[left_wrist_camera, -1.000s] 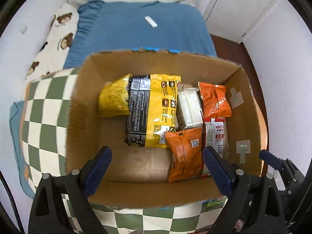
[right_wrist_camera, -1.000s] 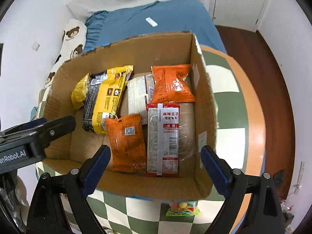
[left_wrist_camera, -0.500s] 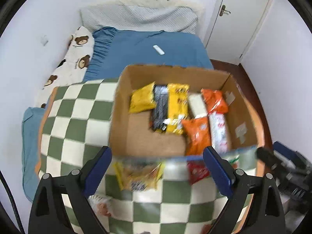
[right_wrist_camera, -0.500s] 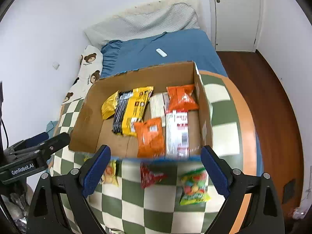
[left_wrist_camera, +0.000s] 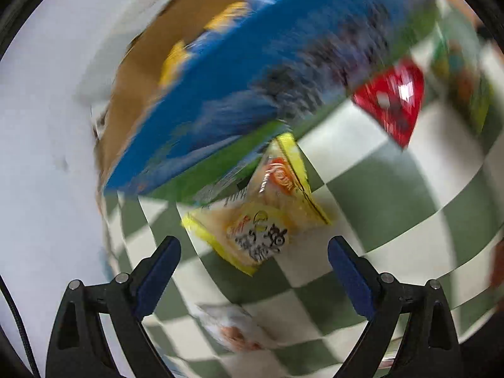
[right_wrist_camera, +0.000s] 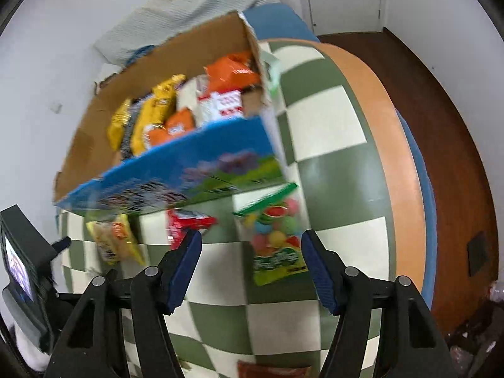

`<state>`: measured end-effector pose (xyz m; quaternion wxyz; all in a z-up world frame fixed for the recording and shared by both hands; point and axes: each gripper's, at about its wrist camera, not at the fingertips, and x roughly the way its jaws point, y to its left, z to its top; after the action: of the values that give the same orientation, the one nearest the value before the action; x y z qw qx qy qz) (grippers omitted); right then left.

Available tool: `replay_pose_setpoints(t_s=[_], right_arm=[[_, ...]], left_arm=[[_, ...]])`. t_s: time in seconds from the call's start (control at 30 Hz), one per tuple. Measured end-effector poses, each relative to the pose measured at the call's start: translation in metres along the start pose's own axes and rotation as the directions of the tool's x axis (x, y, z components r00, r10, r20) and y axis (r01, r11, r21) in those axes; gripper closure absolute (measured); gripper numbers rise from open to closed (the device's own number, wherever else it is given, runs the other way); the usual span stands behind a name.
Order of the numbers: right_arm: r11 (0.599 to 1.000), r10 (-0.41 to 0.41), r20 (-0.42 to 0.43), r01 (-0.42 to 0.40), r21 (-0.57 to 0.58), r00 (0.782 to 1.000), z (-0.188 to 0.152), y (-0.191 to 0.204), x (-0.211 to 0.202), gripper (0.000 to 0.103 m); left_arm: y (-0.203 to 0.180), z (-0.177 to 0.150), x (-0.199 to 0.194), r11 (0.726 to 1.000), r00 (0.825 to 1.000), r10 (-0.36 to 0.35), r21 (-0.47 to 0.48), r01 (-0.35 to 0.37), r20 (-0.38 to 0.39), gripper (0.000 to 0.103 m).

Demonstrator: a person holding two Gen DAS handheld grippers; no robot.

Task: Organize snacks
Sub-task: 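Grasp the yellow egg-cake bag with the left tool while the right tool grasps the watermelon candy bag, then carry both bags into the cardboard box and open both tools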

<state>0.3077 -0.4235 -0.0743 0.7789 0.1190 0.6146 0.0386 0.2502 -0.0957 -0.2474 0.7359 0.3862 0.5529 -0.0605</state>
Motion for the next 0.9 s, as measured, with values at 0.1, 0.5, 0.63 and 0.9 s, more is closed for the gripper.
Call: replay_pose_setpoints(t_s=[0.1,0.5,0.63,0.9], right_arm=[[1.0,-0.03,-0.027,0.029,-0.004,0.999,-0.001,-0.005,0.016,0.034],[0.982,-0.127,-0.115,0.109,-0.152,0.985,-0.007,0.008,0.071,0.049],[0.972,-0.118,-0.128,0.088,-0.219,0.985,-0.021,0.017,0.072,0.051],[0.969,-0.066,-0.217,0.011,-0.245,0.974,-0.054,0.021,0.07,0.051]], left_arm=[[-0.024,0.004,0.018,0.982,0.994,0.105,0.157,-0.103,-0.006,0.007],[-0.043,0.007,0.038,0.984,0.998,0.016,0.179,-0.005,-0.059,0.049],[0.008,0.003,0.035,0.937,0.944,-0.315,-0.189,0.293,-0.094,0.051],[0.045,-0.048,0.067,0.565,0.736,-0.676,-0.62,0.544,0.03,0.049]])
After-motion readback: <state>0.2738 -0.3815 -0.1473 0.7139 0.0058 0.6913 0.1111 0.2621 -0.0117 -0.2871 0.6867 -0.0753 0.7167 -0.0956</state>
